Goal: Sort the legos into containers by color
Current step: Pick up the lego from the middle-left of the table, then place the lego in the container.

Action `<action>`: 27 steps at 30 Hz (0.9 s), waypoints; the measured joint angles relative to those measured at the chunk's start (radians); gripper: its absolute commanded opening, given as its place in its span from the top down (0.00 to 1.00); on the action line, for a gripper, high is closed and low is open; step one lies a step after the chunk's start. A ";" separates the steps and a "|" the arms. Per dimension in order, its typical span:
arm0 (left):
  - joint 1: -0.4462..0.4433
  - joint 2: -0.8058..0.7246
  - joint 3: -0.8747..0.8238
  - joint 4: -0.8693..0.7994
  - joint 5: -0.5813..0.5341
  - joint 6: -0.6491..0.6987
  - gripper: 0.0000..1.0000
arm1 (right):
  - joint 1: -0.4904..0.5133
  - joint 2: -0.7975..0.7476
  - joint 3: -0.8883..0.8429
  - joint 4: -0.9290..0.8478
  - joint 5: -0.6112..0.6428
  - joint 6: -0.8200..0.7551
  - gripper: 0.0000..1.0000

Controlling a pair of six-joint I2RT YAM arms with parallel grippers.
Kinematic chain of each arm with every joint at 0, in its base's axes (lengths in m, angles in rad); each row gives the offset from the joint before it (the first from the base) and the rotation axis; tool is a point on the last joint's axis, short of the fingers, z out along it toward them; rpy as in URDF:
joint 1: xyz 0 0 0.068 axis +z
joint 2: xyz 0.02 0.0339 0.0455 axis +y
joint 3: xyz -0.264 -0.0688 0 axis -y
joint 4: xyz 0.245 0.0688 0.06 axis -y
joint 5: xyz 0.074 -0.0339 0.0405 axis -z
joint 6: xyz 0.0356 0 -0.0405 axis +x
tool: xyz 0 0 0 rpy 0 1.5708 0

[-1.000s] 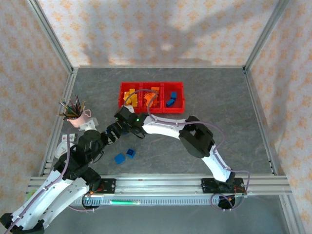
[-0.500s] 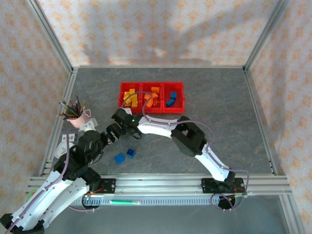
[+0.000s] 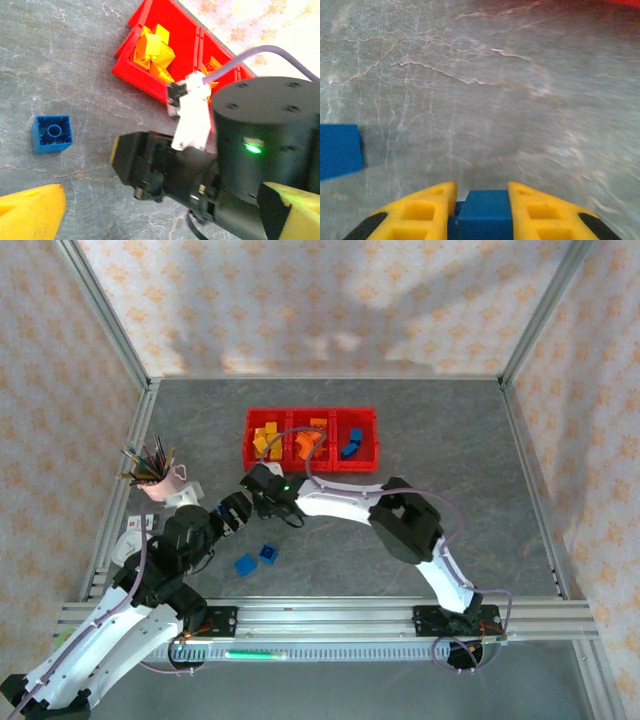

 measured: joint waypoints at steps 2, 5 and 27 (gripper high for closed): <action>0.000 0.020 0.000 0.015 0.014 0.009 0.01 | -0.024 -0.085 -0.074 0.015 -0.005 0.001 0.75; 0.000 0.054 0.000 0.051 0.042 0.023 0.01 | -0.089 -0.226 -0.188 0.040 -0.009 0.004 0.75; 0.000 0.410 0.017 0.402 0.129 0.079 0.01 | -0.540 -0.113 -0.091 0.123 0.003 -0.142 0.69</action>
